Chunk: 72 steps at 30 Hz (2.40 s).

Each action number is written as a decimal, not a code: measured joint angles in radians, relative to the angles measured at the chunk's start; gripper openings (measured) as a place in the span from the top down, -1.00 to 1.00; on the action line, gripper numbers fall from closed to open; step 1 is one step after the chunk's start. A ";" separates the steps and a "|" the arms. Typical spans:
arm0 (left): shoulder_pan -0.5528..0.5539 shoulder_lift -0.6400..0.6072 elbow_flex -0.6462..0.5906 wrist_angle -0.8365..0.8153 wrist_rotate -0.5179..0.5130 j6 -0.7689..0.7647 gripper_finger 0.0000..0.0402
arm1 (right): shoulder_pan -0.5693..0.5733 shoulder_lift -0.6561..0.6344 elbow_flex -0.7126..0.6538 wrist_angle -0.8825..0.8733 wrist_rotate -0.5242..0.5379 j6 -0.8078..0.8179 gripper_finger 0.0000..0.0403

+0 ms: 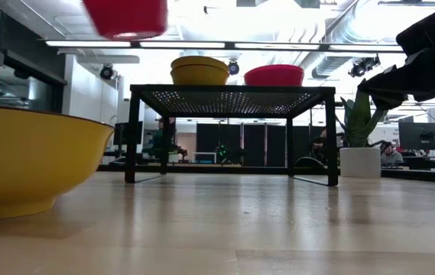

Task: Pick & Place Mini bowls
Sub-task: Stack the red bowl on the red bowl on the shelf

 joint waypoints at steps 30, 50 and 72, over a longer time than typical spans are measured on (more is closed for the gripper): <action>0.427 0.563 0.714 0.262 0.278 0.554 1.00 | 0.000 0.000 0.000 0.000 0.000 0.000 0.64; 0.468 0.686 0.716 0.388 0.317 0.531 1.00 | 0.000 0.000 0.000 0.000 0.000 0.000 0.64; 0.468 0.694 0.713 0.294 0.269 0.590 1.00 | 0.000 0.000 0.000 0.000 0.000 0.000 0.64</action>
